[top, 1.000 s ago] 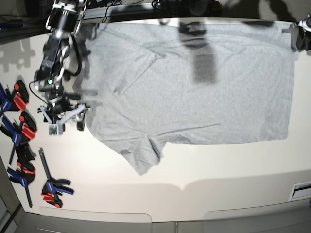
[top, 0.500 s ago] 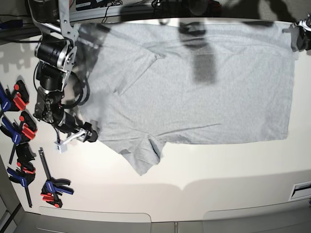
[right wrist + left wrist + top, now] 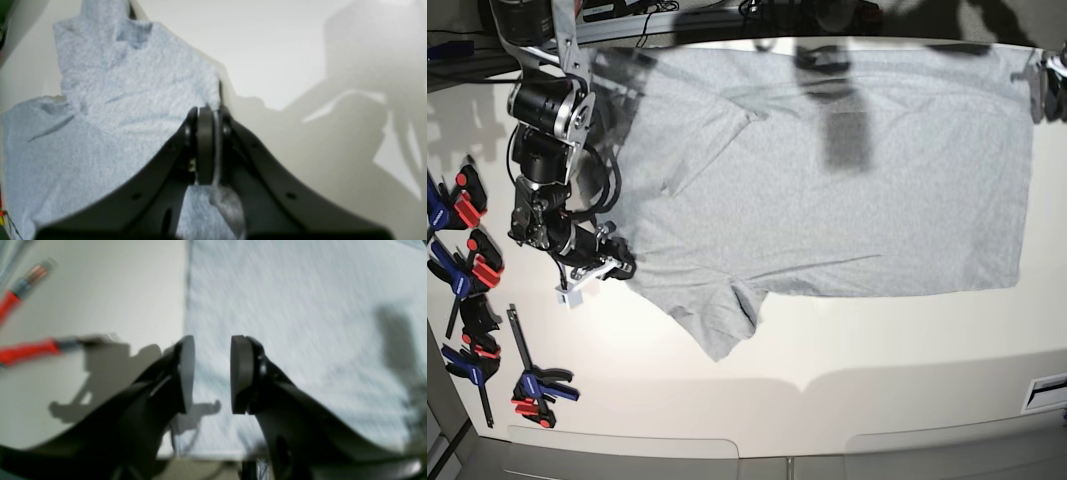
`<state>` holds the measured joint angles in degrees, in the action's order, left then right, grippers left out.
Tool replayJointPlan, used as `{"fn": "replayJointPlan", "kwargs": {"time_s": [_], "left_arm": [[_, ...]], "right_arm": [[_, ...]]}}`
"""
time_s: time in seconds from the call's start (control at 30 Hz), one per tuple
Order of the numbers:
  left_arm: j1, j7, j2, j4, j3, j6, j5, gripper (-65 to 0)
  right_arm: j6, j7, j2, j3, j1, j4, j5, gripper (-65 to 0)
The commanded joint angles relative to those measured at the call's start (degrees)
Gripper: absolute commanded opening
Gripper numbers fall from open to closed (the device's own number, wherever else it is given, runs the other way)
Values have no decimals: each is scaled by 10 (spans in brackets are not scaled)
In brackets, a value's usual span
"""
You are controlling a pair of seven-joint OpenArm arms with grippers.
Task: Fold the T-shirt properly
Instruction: 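Fold the held edge over the shirt body with both grippers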
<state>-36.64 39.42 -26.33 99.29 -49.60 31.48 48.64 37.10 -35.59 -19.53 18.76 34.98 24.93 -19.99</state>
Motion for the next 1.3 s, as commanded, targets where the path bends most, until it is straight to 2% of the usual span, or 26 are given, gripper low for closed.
{"fn": "replayJointPlan", "kwargs": {"time_s": [0.0, 0.07, 0.13, 0.27, 0.37, 0.43, 0.5, 0.6, 0.67, 0.8, 0.87, 1.1, 1.27], "left_arm": [[26, -18, -17, -2, -5, -9, 4, -482], [85, -15, -36, -39, 4, -23, 5, -482], [155, -16, -69, -103, 33, -33, 5, -482], [337, -21, -138, -303, 135, -35, 4, -477], [496, -54, -171, -486, 233, -26, -17, -409], [595, -90, -179, -596, 291, -19, -49, -382], [679, -113, -176, -688, 337, -19, -71, -383], [763, -123, -164, -791, 389, -20, -73, -383], [787, -127, -154, -841, 406, -20, -73, -383], [773, -150, -143, -887, 409, -22, -73, -383], [755, -158, -144, -890, 409, -33, -73, -383], [725, -168, -146, -890, 409, -35, -72, -383], [740, -168, -122, -887, 409, -34, -73, -383]], "right_arm": [[-2, 6, -6, 0, 13, 6, 4, -650], [-2, 18, -6, 0, 10, 6, 5, -650], [-2, 21, -3, 0, 10, 6, 5, -650], [-2, 21, 0, 0, 10, 6, 5, -650], [-2, 19, 0, 0, 10, 6, 5, -650], [-2, 18, 0, 0, 10, 6, 5, -650], [-2, 17, 0, 0, 10, 6, 5, -650], [-2, 16, 0, 0, 10, 6, 5, -650], [-2, 16, 0, 0, 10, 6, 5, -650], [-2, 14, 0, 0, 10, 6, 5, -650], [-2, 14, 0, 0, 10, 6, 5, -650], [-2, 15, 0, 0, 10, 6, 5, -650], [-2, 15, 0, 0, 10, 6, 5, -650]]}}
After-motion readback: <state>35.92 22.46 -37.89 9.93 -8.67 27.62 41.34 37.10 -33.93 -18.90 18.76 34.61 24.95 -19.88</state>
